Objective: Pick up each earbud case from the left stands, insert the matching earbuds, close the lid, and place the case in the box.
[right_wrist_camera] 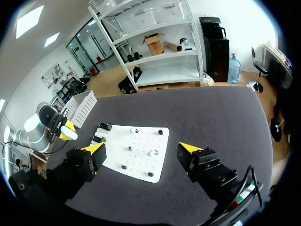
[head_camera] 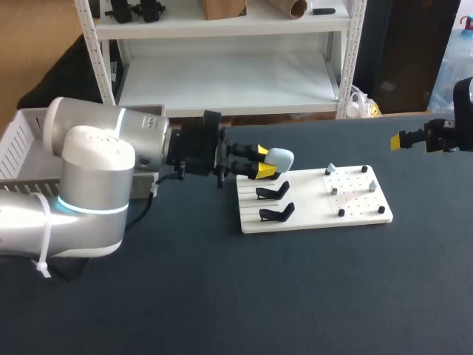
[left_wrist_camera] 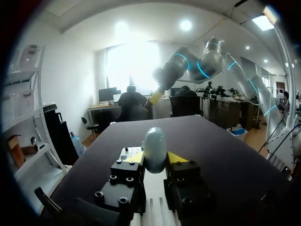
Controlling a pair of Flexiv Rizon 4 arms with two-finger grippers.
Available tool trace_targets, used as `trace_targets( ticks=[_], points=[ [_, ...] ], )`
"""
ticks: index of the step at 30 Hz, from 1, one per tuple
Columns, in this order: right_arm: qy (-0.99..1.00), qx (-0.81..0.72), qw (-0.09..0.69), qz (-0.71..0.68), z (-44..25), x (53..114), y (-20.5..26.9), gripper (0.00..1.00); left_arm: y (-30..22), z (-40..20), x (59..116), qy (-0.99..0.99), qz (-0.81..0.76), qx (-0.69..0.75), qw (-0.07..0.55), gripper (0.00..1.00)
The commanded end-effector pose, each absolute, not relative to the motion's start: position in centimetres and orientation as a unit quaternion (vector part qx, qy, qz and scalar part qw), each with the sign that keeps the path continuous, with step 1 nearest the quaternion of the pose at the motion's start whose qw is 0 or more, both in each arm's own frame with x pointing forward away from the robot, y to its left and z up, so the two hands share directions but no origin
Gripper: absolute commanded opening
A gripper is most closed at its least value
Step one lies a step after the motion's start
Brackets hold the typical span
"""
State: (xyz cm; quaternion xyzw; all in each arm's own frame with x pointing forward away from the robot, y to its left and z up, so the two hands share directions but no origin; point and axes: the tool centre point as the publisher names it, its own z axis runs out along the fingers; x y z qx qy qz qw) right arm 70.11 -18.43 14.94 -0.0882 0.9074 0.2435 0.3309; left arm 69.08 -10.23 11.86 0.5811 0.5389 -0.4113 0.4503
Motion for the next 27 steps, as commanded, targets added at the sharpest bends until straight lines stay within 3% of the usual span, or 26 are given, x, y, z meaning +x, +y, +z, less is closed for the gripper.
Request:
trace_targets(
  ticks=[1, 27],
  points=[
    [0.907, -0.089, 0.331, 0.244, 14.9, 70.1, -18.5, 1.00, -10.2, 11.8, 68.8, 0.542, -0.406, 0.576, 0.458, 0.00],
    [0.909, -0.090, 0.325, 0.246, 14.7, 69.6, -18.7, 1.00, -11.8, 12.0, 68.2, 0.513, -0.446, 0.548, 0.488, 0.00]
  ],
)
